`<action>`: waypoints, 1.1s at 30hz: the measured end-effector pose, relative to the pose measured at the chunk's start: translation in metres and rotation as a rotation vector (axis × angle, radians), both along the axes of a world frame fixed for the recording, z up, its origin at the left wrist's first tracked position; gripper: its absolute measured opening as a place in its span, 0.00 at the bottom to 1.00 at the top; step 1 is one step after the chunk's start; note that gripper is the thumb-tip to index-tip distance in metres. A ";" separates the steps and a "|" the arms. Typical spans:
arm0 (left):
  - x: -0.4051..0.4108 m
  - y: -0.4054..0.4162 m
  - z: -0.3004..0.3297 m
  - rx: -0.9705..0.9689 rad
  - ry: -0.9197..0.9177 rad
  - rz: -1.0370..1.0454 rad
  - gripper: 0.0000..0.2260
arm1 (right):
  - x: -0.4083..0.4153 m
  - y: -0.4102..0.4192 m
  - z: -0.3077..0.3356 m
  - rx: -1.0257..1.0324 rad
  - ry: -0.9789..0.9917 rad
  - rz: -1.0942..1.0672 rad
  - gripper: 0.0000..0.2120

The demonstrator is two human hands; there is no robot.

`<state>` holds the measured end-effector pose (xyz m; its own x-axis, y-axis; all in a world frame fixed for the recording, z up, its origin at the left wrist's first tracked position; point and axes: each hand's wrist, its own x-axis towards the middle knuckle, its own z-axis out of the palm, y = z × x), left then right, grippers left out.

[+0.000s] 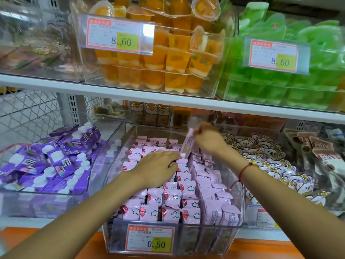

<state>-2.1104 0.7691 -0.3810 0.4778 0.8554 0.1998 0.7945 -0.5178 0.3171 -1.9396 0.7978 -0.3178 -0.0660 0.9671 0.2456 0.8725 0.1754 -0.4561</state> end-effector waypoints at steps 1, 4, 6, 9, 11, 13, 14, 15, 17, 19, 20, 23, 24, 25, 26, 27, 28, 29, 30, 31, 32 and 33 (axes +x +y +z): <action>0.000 -0.001 0.001 -0.001 -0.009 0.004 0.18 | 0.003 -0.005 0.001 0.050 0.098 -0.009 0.13; 0.002 -0.003 0.007 -0.048 -0.069 0.013 0.17 | 0.011 -0.024 0.003 0.205 0.332 -0.078 0.13; 0.004 -0.005 0.013 -0.134 -0.205 0.015 0.17 | 0.018 -0.034 0.002 0.275 0.492 -0.145 0.10; 0.005 -0.010 0.022 -0.095 -0.378 0.055 0.16 | 0.027 -0.043 -0.003 0.269 0.677 -0.198 0.09; 0.008 -0.016 0.029 -0.040 -0.472 0.092 0.17 | 0.028 -0.049 -0.005 0.268 0.739 -0.185 0.07; 0.012 -0.022 0.034 -0.076 -0.532 0.065 0.20 | 0.026 -0.053 -0.007 0.247 0.835 -0.137 0.06; 0.014 -0.027 0.037 -0.102 -0.539 0.032 0.21 | 0.025 -0.055 -0.008 0.220 0.899 -0.110 0.06; 0.016 -0.029 0.038 -0.115 -0.539 0.003 0.20 | 0.022 -0.056 -0.008 0.180 0.958 -0.090 0.07; 0.016 -0.031 0.041 -0.128 -0.565 -0.032 0.18 | 0.019 -0.059 -0.006 0.093 1.025 -0.081 0.07; 0.015 -0.030 0.042 -0.178 -0.644 -0.021 0.16 | 0.017 -0.061 -0.004 0.040 1.054 -0.069 0.06; 0.014 -0.029 0.042 -0.217 -0.705 0.003 0.14 | 0.016 -0.063 -0.004 0.039 1.025 -0.063 0.06; 0.012 -0.028 0.042 -0.469 -0.959 0.160 0.11 | 0.018 -0.067 -0.005 0.194 0.533 -0.007 0.12; 0.011 -0.029 0.043 -0.561 -1.021 0.193 0.12 | 0.018 -0.068 -0.006 0.245 0.349 0.070 0.18; 0.010 -0.029 0.044 -0.612 -1.043 0.219 0.13 | 0.018 -0.070 -0.007 0.275 0.208 0.159 0.24; 0.009 -0.028 0.044 -0.633 -1.043 0.239 0.14 | 0.016 -0.071 -0.008 0.293 0.103 0.224 0.27; 0.009 -0.027 0.045 -0.640 -1.036 0.254 0.17 | 0.014 -0.073 -0.009 0.314 0.031 0.253 0.27; 0.008 -0.028 0.045 -0.640 -1.025 0.262 0.20 | 0.013 -0.072 -0.010 0.336 -0.012 0.248 0.25; 0.008 -0.027 0.046 -0.637 -1.013 0.263 0.23 | 0.013 -0.072 -0.010 0.347 -0.035 0.231 0.22; 0.007 -0.027 0.046 -0.635 -1.005 0.251 0.27 | 0.013 -0.071 -0.011 0.343 -0.033 0.219 0.20; 0.006 -0.025 0.046 -0.636 -1.005 0.232 0.31 | 0.014 -0.071 -0.012 0.319 0.002 0.216 0.18; 0.005 -0.023 0.046 -0.650 -1.021 0.217 0.34 | 0.015 -0.071 -0.012 0.281 0.080 0.218 0.16; 0.004 -0.022 0.047 -0.667 -1.043 0.211 0.37 | 0.016 -0.070 -0.012 0.236 0.177 0.217 0.15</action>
